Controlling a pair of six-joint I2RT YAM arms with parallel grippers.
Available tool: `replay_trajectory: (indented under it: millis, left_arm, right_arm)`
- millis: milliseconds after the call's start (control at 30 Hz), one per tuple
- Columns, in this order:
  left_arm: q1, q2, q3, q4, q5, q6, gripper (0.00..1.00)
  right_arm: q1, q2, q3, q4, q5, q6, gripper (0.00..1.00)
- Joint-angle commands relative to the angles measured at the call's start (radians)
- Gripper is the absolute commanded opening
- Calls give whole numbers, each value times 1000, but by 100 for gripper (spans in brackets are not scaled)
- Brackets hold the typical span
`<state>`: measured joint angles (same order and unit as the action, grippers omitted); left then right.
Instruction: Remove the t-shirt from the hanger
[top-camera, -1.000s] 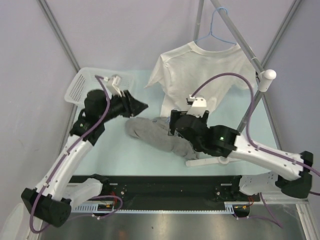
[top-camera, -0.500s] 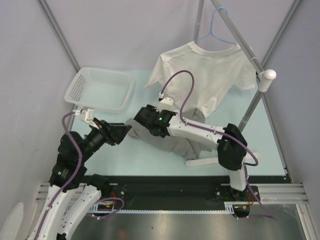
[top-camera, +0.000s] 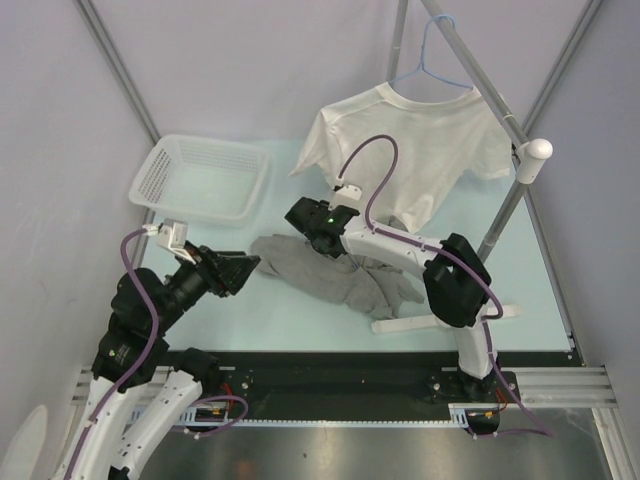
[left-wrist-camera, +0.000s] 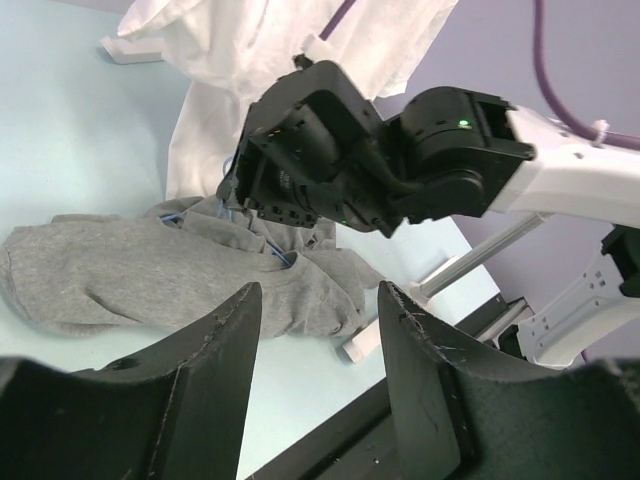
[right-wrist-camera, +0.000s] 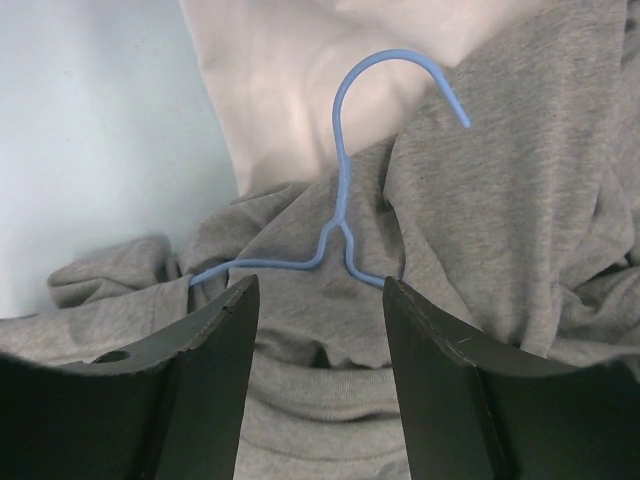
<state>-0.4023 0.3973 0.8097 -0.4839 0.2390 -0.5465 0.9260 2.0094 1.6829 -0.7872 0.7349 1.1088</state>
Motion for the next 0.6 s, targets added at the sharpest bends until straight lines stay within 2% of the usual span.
replay_trajectory:
  millis: [0, 200, 333, 567]
  left_arm:
    - [-9, -12, 14, -4, 5, 22, 55]
    - [-10, -26, 23, -21, -6, 30, 56]
    - [-12, -29, 25, -25, -9, 34, 56]
    - [-17, -32, 23, -28, -10, 39, 56]
  right_arm:
    - [-18, 74, 52, 14, 49, 5, 58]
    - [-4, 117, 83, -40, 133, 65, 54]
    - [-4, 141, 80, -38, 178, 95, 46]
    - [-16, 169, 75, 23, 187, 48, 37]
